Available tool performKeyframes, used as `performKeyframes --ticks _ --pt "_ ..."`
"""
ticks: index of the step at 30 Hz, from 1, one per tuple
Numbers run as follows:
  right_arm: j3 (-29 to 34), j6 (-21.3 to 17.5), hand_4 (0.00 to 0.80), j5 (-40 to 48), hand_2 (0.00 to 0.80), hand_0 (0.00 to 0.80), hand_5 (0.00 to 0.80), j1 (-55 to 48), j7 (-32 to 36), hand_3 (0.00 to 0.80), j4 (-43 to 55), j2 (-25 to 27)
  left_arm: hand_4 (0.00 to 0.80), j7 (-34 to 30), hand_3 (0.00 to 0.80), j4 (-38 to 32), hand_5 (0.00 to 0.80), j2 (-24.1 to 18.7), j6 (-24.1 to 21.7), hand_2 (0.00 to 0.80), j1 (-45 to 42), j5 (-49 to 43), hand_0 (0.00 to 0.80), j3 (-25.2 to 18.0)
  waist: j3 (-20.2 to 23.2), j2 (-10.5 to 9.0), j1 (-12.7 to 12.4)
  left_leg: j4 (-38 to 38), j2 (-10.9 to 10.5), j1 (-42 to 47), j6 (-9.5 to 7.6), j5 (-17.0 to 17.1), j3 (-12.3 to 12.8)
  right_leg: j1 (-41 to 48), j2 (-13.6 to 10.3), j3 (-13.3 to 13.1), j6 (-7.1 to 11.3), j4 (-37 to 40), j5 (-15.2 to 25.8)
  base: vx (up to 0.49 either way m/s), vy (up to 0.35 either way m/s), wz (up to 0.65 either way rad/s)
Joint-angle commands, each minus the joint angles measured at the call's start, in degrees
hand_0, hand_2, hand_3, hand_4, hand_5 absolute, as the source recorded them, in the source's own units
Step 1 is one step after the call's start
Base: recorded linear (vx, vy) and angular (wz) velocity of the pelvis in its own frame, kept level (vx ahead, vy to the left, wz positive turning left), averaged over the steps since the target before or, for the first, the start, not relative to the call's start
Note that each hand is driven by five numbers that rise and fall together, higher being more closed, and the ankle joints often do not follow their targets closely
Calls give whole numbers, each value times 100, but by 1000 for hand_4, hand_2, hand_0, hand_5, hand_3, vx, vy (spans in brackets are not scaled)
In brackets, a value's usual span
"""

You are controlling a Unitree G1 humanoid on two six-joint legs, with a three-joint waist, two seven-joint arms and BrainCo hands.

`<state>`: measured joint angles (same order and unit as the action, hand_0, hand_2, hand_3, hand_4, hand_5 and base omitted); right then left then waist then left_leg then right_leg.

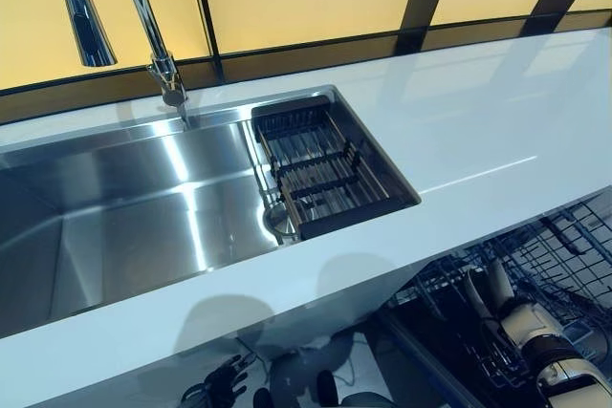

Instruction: Take plates into dishwasher

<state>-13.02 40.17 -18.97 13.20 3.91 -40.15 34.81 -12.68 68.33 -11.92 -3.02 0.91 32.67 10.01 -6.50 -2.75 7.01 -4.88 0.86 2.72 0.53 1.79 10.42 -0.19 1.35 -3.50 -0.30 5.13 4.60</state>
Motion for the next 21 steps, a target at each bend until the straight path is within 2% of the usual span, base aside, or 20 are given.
performKeyframes --ticks 1,3,4,5,12,21 --pt "-314 158 800 43 800 800 800 -85 618 800 186 -380 0 67 0 69 0 117 -144 0 235 -89 0 19 -24 -160 -4 -12 85 37 31 -104 -294 -121 -230 1 438 -13 268 0 0 0" --pt "-316 179 800 60 800 800 800 -147 605 800 242 -384 0 76 0 60 0 123 -138 0 241 -124 0 3 -22 -171 -1 -12 89 40 29 -107 -281 -122 -228 -3 440 -13 268 0 0 0" --pt "-296 224 734 26 734 734 734 -140 626 734 234 -394 0 76 0 68 0 125 -142 0 234 -142 0 -5 -17 -178 0 -12 89 46 24 -110 -272 -120 -227 -6 440 -13 270 0 0 0" --pt "-266 243 0 51 0 0 0 -154 582 0 250 -384 0 90 0 61 0 131 -144 0 221 -142 0 2 -12 -180 2 -12 90 48 24 -110 -269 -120 -223 -10 440 -13 272 0 0 0" --pt "42 355 0 -10 0 0 0 -205 724 0 554 -35 0 81 0 16 0 60 -105 0 178 -141 0 -67 -11 -222 52 -12 106 62 28 -110 -247 -111 -201 -61 450 -13 286 0 0 0" --pt "624 501 0 -548 0 0 0 193 1514 0 963 1013 0 69 0 -93 0 -98 39 0 157 -137 0 -162 -24 -316 105 -12 136 106 38 -115 -212 -86 -156 -136 452 -14 307 2 -1 0"
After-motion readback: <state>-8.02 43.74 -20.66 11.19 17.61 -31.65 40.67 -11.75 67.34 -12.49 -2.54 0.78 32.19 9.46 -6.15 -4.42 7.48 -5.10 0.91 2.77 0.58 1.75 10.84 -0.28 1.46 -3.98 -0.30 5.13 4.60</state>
